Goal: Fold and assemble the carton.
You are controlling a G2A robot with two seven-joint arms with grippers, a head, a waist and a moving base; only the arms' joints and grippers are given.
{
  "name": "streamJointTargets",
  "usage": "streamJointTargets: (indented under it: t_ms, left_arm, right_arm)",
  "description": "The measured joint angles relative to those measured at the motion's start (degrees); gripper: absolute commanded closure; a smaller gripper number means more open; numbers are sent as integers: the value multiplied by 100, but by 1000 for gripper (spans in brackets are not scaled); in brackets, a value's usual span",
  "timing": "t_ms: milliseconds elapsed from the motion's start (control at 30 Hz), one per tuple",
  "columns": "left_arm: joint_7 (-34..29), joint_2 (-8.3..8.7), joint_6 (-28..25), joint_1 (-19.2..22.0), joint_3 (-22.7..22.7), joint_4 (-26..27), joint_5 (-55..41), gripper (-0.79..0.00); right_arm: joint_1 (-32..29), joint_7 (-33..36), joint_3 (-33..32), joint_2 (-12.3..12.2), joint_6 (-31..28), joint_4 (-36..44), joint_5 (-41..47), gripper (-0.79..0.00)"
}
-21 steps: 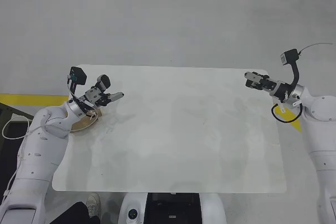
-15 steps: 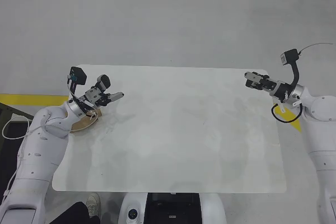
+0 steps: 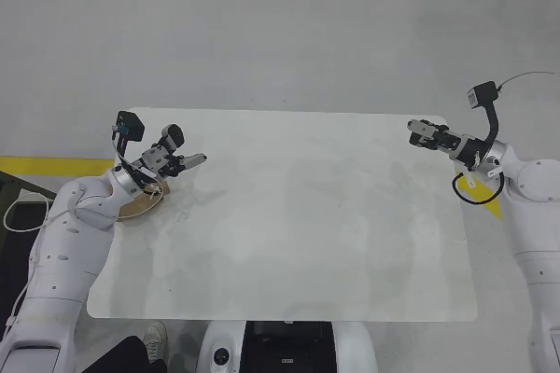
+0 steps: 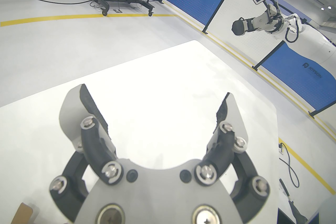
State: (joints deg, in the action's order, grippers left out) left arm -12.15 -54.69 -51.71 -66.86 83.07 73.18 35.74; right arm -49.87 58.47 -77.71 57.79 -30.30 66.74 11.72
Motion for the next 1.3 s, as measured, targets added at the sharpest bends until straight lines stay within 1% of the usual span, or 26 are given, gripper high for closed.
streamJointTargets:
  t_ms: [467, 533, 700, 833, 967, 1100, 1300]
  left_arm:
    - [0, 0, 0, 0, 0, 0, 0, -785]
    - [-10, -7, 47, -51, -11, -26, -138, -785]
    - [-510, 39, 259, -124, 154, -80, -1112, -785]
    - [-1015, 88, 273, -224, 297, -121, -2077, -785]
    - [-1852, 159, 312, -269, 413, -238, -3409, -785]
    - [-2738, 246, 395, -286, 616, -461, -4704, -785]
    - [-3735, 334, 295, -305, 883, -851, -6165, -785]
  right_arm:
    - [0, 0, 0, 0, 0, 0, 0, -785]
    - [0, 0, 0, 0, 0, 0, 0, -785]
    - [0, 0, 0, 0, 0, 0, 0, -785]
    - [0, 0, 0, 0, 0, 0, 0, -785]
    - [0, 0, 0, 0, 0, 0, 0, -785]
    - [0, 0, 0, 0, 0, 0, 0, -785]
    - [0, 0, 0, 0, 0, 0, 0, -785]
